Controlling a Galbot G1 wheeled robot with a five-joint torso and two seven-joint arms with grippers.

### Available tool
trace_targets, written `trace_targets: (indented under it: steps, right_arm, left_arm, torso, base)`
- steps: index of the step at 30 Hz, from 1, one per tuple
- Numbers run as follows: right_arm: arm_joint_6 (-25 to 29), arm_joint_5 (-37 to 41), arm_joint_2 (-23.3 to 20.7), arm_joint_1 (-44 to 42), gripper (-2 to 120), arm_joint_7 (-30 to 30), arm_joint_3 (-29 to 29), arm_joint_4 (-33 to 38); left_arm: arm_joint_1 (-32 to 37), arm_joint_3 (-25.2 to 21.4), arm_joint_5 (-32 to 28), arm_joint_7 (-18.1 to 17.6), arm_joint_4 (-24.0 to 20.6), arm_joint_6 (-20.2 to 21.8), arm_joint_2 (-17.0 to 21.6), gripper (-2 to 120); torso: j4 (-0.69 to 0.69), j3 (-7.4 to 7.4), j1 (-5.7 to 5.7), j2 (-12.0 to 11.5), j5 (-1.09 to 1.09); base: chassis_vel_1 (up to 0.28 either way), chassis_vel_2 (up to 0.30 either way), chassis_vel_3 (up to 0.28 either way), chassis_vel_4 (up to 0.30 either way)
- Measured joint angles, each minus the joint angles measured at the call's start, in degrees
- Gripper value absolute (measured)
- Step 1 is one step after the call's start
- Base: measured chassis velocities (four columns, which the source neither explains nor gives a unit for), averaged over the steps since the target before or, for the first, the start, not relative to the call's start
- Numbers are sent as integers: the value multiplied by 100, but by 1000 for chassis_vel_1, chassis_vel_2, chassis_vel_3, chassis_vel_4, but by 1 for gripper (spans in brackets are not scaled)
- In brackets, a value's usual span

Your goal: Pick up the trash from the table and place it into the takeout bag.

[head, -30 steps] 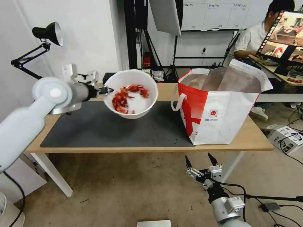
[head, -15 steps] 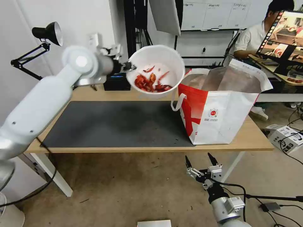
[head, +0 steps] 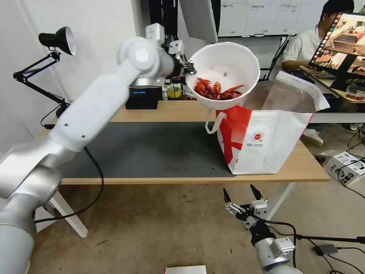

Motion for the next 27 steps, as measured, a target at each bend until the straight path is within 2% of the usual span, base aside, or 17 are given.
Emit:
trace_targets:
  steps: [5,12,23,27]
  right_arm:
    - [0,0,0,0,100,0,0,0]
    - [0,0,0,0,100,0,0,0]
    - [0,0,0,0,100,0,0,0]
    - [0,0,0,0,100,0,0,0]
  left_arm:
    - [-151,3,47,-59,457,-12,-488,0]
    - [-307,-7,51,-63,578,-28,-616,0]
    - [-299,54,110,-162,734,-117,-886,0]
    - [-299,127,237,-260,889,-259,-1133,0]
  torso:
    - [-4,0,0,0,1]
    - [1,-1,0,0,-1]
    - [-1,0,-1,0,0]
    - [-2,0,0,0,0]
  base:
    - [0,0,0,0]
    - [0,0,0,0]
    - [0,0,0,0]
    - [0,0,0,0]
